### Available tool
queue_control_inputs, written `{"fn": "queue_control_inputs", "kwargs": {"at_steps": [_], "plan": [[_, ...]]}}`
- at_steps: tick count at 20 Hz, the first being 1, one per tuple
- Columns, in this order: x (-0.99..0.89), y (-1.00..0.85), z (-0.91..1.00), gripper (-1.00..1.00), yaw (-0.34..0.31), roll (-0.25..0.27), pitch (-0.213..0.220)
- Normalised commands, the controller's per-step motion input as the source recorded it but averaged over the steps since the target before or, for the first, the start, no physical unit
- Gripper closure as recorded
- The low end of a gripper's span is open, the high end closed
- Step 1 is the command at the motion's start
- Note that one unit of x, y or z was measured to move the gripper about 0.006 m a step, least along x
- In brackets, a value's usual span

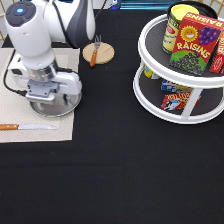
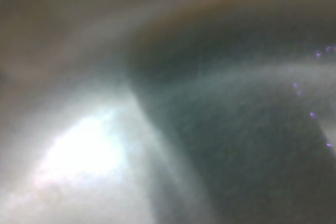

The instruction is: Arrange plate and fork

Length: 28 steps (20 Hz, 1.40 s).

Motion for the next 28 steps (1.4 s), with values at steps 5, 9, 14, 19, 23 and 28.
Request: {"fn": "queue_control_inputs", "kwargs": {"at_steps": [5, 9, 14, 19, 23, 28], "plan": [[0.15, -0.92, -0.01, -1.0, 0.0, -0.047, 0.041], [0.05, -0.88, -0.08, -1.0, 0.0, -0.015, 0.069], [0.0, -0.9, -0.14, -1.0, -0.01, 0.0, 0.067], [-0.01, -0.69, -0.09, -1.0, -0.018, 0.0, 0.06], [-0.05, 0.14, 0.41, -1.0, 0.017, 0.0, 0.024], [-0.32, 0.4, 0.69, -1.0, 0.031, -0.027, -0.052]]}}
